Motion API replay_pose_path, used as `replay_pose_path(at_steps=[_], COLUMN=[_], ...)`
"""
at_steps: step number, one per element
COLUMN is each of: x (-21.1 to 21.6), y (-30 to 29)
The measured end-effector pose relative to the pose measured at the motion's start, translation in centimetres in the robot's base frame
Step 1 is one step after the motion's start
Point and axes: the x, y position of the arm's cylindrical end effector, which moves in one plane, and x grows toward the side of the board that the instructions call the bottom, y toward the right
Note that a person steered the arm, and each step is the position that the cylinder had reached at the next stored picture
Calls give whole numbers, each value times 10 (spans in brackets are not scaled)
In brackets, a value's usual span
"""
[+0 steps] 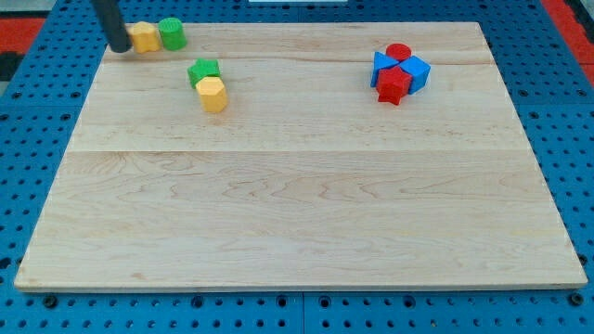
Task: Push the green star to the green circle and yellow heart
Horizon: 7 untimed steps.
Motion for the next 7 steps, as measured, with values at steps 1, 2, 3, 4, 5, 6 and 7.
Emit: replay_pose_path(at_steps=[1, 2, 3, 4, 5, 6, 7], x=[-6, -4, 30, 64, 93, 101, 99], y=[25, 20, 14, 26, 70, 141, 168])
